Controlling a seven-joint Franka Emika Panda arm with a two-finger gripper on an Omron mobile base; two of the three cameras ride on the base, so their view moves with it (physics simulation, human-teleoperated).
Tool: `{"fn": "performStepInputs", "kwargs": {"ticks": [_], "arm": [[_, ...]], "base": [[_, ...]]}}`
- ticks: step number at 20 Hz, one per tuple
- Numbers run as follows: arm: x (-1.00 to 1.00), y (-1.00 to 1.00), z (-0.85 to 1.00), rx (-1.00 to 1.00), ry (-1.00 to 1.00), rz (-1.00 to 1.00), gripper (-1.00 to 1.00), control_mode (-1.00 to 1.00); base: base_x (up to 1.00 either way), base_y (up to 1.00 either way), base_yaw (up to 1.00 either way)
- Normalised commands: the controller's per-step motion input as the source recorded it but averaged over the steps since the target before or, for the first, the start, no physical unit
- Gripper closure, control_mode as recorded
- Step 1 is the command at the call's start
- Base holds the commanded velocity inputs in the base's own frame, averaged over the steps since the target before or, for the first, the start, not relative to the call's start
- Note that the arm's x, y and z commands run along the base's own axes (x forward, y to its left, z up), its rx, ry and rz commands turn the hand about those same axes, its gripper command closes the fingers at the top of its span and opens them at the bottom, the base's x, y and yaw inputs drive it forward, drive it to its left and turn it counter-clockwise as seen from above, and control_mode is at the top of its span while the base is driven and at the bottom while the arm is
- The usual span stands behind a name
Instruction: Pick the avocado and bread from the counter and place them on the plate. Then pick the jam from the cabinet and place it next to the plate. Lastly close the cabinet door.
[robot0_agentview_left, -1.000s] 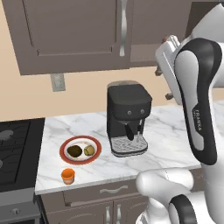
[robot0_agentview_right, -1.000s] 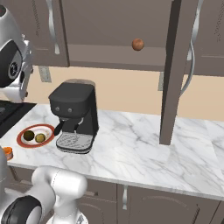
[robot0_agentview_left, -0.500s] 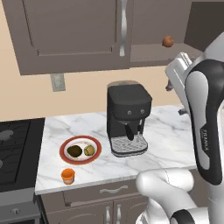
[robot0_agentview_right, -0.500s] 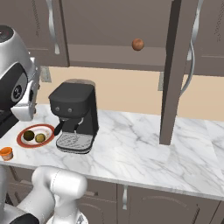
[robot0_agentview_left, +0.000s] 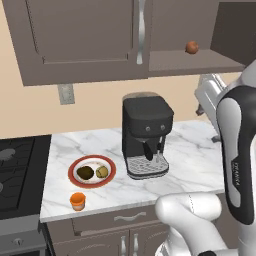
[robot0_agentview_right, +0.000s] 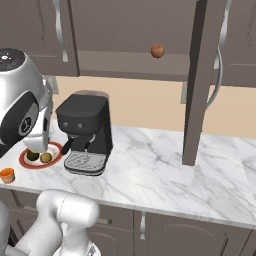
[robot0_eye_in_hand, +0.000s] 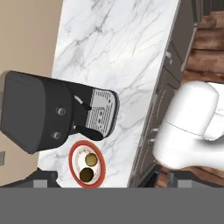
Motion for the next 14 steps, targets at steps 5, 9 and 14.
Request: {"fn": "performStepInputs", "kwargs": {"ticks": [5, 9, 14], "arm": [[-0.01, -0.15, -0.24, -0.03, 0.00, 0.03, -1.00, -1.00], [0.00, -0.08, -0.23, -0.03, -0.01, 0.02, -1.00, -1.00], [0.00, -0.14, -0.25, 0.00, -0.04, 0.01, -1.00, -1.00]], "base": [[0.00, 0.00, 0.00], [0.00, 0.00, 0.00], [0.00, 0.00, 0.00]]}}
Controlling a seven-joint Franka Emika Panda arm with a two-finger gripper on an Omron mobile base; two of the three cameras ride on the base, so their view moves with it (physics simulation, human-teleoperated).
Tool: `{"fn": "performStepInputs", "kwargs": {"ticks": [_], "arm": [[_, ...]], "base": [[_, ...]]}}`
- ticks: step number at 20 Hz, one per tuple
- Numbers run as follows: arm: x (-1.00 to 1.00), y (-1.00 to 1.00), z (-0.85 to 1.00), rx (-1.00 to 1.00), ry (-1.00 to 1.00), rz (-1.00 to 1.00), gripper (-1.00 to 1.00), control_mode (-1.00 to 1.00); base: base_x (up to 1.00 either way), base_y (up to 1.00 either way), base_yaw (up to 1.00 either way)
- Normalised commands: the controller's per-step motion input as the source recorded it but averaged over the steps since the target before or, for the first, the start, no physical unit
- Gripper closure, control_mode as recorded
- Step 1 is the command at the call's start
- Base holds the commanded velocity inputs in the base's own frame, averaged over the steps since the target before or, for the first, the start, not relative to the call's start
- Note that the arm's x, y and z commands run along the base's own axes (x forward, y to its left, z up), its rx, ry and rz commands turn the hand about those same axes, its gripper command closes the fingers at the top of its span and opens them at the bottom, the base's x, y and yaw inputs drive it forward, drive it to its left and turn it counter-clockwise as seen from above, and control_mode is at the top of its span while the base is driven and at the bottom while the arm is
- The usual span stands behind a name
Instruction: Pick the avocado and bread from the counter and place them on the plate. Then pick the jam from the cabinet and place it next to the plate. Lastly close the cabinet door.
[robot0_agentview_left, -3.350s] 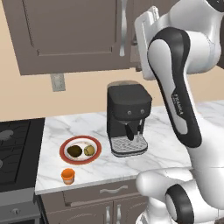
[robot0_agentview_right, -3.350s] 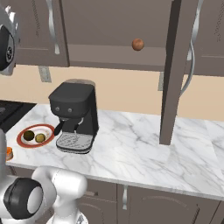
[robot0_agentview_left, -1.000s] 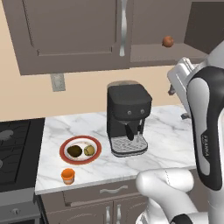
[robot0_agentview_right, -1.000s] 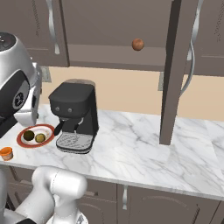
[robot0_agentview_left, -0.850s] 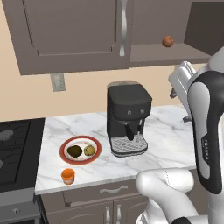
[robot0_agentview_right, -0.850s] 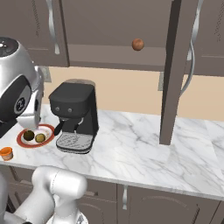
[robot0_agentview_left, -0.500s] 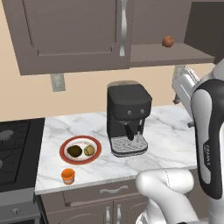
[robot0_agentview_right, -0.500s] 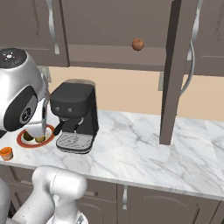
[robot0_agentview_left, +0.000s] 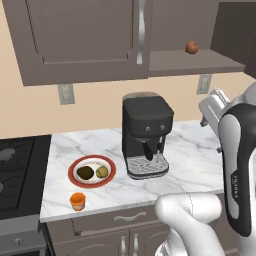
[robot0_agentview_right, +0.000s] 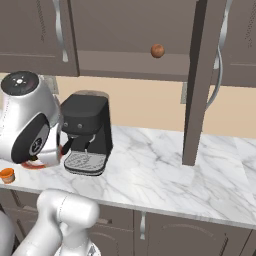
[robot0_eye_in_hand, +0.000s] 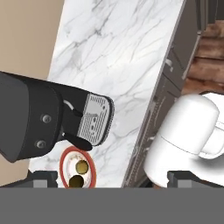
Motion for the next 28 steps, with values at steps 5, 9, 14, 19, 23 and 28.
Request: {"fn": "performStepInputs", "kwargs": {"ticks": [5, 9, 14, 19, 23, 28], "arm": [[0.00, -0.06, -0.33, 0.00, -0.08, 0.00, -1.00, -1.00], [0.00, 0.00, -0.39, -0.02, -0.03, 0.00, -1.00, -1.00], [0.00, -0.04, -0.37, -0.01, -0.11, 0.00, -1.00, -1.00], [0.00, -0.15, -0.26, 0.01, -0.13, 0.00, -1.00, -1.00], [0.02, -0.29, -0.01, 0.06, -0.17, 0.00, -1.00, -1.00], [0.01, -0.28, -0.01, 0.07, -0.17, 0.00, -1.00, -1.00]], "base": [[0.00, 0.00, 0.00], [0.00, 0.00, 0.00], [0.00, 0.00, 0.00], [0.00, 0.00, 0.00], [0.00, 0.00, 0.00], [0.00, 0.00, 0.00]]}}
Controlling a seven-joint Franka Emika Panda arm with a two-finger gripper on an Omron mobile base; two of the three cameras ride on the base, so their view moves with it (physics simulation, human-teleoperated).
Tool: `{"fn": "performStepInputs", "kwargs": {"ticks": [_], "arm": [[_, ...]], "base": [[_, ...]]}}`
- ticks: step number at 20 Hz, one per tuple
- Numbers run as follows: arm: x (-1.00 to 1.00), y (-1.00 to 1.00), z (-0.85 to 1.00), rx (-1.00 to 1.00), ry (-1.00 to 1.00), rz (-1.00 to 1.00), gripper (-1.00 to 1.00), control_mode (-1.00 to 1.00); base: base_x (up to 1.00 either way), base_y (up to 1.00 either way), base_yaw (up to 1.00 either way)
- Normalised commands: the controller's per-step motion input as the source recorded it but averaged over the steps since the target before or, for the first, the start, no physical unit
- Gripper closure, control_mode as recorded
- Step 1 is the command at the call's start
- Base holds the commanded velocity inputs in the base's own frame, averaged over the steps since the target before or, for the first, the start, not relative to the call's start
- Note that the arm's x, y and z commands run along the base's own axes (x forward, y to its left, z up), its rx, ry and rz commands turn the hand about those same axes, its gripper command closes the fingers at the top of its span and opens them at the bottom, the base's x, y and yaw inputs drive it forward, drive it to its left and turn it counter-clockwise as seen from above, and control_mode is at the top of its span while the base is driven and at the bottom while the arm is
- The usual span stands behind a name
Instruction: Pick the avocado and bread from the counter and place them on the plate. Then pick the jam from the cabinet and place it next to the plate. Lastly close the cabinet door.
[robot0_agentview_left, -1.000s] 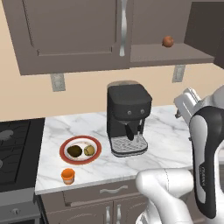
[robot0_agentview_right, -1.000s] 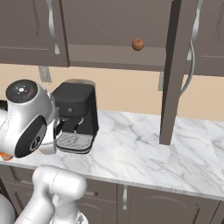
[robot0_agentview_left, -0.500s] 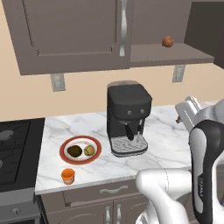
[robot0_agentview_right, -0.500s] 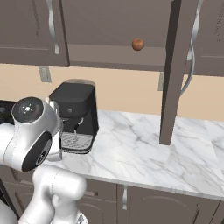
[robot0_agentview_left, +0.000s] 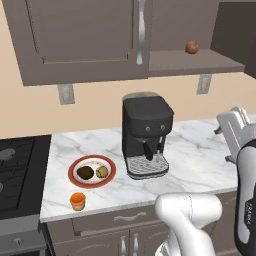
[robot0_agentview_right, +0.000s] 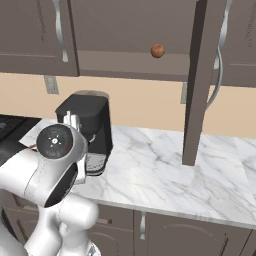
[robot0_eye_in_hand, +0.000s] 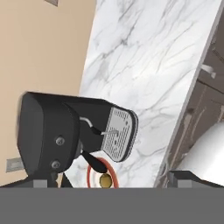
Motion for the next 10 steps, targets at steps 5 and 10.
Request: {"fn": "performStepInputs", "kwargs": {"ticks": [5, 10], "arm": [[0.00, -0.20, -0.06, 0.05, -0.22, 0.00, -1.00, -1.00], [0.01, -0.16, -0.05, 0.05, -0.20, 0.00, -1.00, -1.00]], "base": [[0.00, 0.00, 0.00], [0.00, 0.00, 0.00]]}}
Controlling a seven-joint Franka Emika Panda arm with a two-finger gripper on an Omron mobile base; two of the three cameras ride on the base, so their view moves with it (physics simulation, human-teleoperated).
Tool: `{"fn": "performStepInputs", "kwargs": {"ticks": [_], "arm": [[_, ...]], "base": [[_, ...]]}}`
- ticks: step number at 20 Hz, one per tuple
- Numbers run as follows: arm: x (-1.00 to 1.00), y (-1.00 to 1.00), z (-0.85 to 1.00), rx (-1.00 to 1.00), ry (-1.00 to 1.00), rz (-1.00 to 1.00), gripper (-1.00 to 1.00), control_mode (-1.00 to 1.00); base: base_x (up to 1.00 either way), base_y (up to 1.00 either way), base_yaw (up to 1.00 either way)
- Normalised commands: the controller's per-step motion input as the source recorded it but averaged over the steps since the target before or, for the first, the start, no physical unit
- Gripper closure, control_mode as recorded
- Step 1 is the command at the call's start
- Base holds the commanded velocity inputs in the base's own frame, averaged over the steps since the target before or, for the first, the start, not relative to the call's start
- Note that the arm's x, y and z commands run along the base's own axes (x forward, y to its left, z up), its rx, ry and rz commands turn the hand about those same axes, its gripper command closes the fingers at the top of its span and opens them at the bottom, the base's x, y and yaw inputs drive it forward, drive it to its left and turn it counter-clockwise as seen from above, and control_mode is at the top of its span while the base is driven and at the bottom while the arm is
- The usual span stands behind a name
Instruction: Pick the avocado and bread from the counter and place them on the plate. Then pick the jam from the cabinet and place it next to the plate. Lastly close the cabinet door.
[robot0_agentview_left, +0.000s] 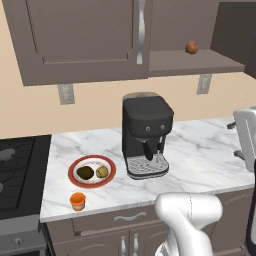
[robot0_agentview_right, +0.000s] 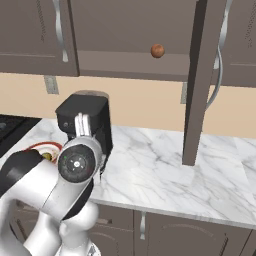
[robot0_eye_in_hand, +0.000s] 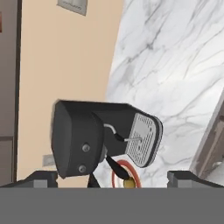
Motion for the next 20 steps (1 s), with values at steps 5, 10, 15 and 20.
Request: {"fn": "performStepInputs", "kwargs": {"ticks": [5, 10, 15, 20], "arm": [[0.00, -0.04, -0.15, 0.01, -0.19, 0.00, -1.00, -1.00], [0.01, 0.00, -0.28, 0.00, -0.15, 0.00, -1.00, -1.00], [0.01, -0.05, -0.33, 0.00, -0.13, 0.00, -1.00, -1.00], [0.02, -0.15, -0.22, 0.01, -0.12, 0.00, -1.00, -1.00]], "base": [[0.00, 0.00, 0.00], [0.00, 0.00, 0.00], [0.00, 0.00, 0.00], [0.00, 0.00, 0.00]]}}
